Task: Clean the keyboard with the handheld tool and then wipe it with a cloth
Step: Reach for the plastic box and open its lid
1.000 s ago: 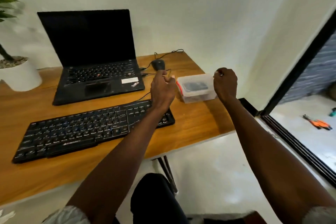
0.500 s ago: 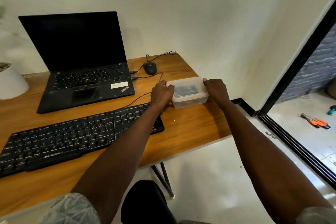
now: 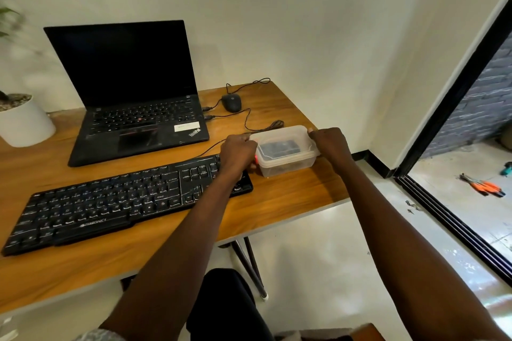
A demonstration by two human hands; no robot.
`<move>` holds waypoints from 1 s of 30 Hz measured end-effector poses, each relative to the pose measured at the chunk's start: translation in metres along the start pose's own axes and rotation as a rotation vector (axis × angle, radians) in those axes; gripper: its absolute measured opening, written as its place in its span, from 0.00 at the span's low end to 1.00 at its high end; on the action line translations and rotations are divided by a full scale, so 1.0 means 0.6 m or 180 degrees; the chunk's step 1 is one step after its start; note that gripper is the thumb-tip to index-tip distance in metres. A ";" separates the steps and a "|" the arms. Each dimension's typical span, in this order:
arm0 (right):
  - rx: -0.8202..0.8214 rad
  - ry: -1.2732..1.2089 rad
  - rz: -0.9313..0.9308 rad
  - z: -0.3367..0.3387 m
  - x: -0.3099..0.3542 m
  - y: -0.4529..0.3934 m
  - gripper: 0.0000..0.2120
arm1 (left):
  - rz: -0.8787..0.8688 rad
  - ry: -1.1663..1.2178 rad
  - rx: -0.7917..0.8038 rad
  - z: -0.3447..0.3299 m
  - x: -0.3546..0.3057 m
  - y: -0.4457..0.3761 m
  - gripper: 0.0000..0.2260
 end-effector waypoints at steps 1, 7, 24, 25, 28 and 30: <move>0.0022 0.0004 0.0008 0.001 0.000 0.003 0.17 | -0.0006 0.0049 0.0002 0.000 0.002 -0.001 0.13; 0.0032 0.0212 0.0072 0.011 -0.004 0.000 0.15 | 0.0073 0.0169 -0.0055 -0.006 0.000 -0.008 0.11; 0.0101 -0.0032 -0.0293 0.023 -0.022 -0.002 0.11 | 0.0165 -0.0220 -0.0596 -0.015 0.002 0.001 0.07; 0.0137 -0.0251 -0.0480 0.022 -0.025 -0.001 0.09 | 0.0116 -0.0375 -0.0625 -0.013 0.001 0.002 0.07; 0.0254 -0.0025 -0.0590 0.018 -0.035 0.000 0.07 | -0.0257 -0.1042 -0.0837 -0.008 -0.003 0.010 0.06; 0.0305 0.0296 -0.0426 0.017 -0.039 -0.001 0.09 | -0.0622 -0.1304 -0.1008 -0.004 -0.006 0.013 0.11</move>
Point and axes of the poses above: each hand's wrist, its own y-axis away from the middle knuckle, its own z-axis out of the back of the hand, x = y × z, the point moved 1 cm from there along -y, towards the middle knuckle, and after that the axes turned 6 degrees about z, right-handed, at the moved point
